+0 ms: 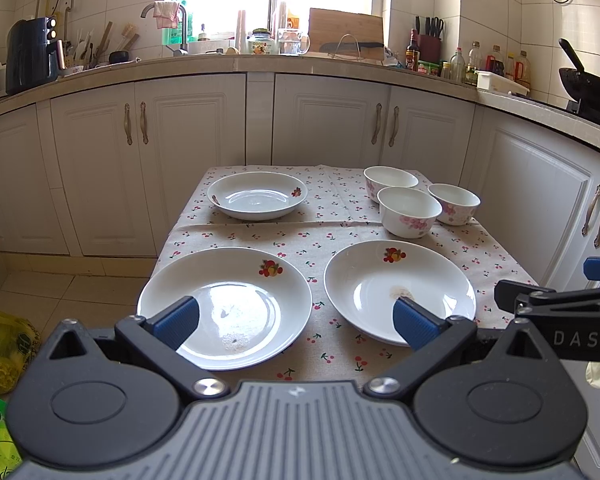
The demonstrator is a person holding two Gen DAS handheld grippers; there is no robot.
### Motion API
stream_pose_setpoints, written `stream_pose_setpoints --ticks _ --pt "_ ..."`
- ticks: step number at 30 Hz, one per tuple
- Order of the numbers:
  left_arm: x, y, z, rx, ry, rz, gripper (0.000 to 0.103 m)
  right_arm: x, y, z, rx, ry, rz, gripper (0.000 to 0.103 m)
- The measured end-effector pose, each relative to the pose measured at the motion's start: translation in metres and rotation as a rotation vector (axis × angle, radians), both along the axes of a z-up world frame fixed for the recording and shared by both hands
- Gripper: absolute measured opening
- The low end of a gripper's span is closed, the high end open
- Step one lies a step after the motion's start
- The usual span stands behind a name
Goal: Organize plates and bowls
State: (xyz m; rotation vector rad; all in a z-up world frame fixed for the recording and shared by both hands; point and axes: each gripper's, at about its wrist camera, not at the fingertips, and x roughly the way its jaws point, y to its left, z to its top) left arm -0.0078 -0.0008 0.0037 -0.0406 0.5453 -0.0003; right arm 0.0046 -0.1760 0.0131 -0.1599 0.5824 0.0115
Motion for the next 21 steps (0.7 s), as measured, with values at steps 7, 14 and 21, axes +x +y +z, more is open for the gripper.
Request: stream_pose_setpoints --ticks 7,14,21 --pt "-0.0001 0.0 -0.0002 0.0 0.0 0.0 0.102 -0.0003 0.001 -0.0003 -0.006 -0.004 -0.005 0.103" --pt "-0.0001 0.0 -0.0003 0.0 -0.001 0.0 0.102 -0.0008 0.0022 -0.0006 -0.01 -0.005 -0.006 0.103" --pt "0.0003 -0.0009 0.0001 -0.001 0.0 -0.002 0.102 -0.0006 0.0027 -0.0007 -0.012 -0.006 -0.007 0.103"
